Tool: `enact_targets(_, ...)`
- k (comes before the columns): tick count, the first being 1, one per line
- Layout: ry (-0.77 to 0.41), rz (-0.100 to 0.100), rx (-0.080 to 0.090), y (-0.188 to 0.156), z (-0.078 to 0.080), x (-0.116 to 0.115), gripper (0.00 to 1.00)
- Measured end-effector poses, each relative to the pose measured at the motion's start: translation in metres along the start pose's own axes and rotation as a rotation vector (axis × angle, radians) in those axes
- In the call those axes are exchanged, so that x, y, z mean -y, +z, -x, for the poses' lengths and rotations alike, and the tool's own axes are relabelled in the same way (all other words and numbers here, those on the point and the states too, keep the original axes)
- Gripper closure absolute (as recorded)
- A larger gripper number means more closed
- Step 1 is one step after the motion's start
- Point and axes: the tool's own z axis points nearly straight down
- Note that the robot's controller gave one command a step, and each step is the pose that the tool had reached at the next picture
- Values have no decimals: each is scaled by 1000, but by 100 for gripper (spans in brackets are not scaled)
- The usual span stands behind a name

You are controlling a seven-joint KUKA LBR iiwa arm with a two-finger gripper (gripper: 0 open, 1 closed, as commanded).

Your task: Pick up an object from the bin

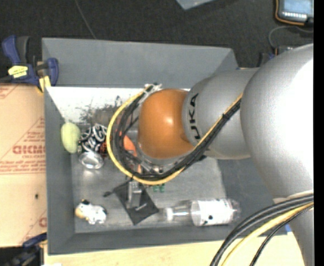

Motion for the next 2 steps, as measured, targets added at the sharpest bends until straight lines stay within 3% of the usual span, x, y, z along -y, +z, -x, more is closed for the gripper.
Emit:
enact_targets(1, -25, -1, -5, 2, -13, 22, 0)
enact_targets(2, 141, 1, 0, -5, -18, 33, 0)
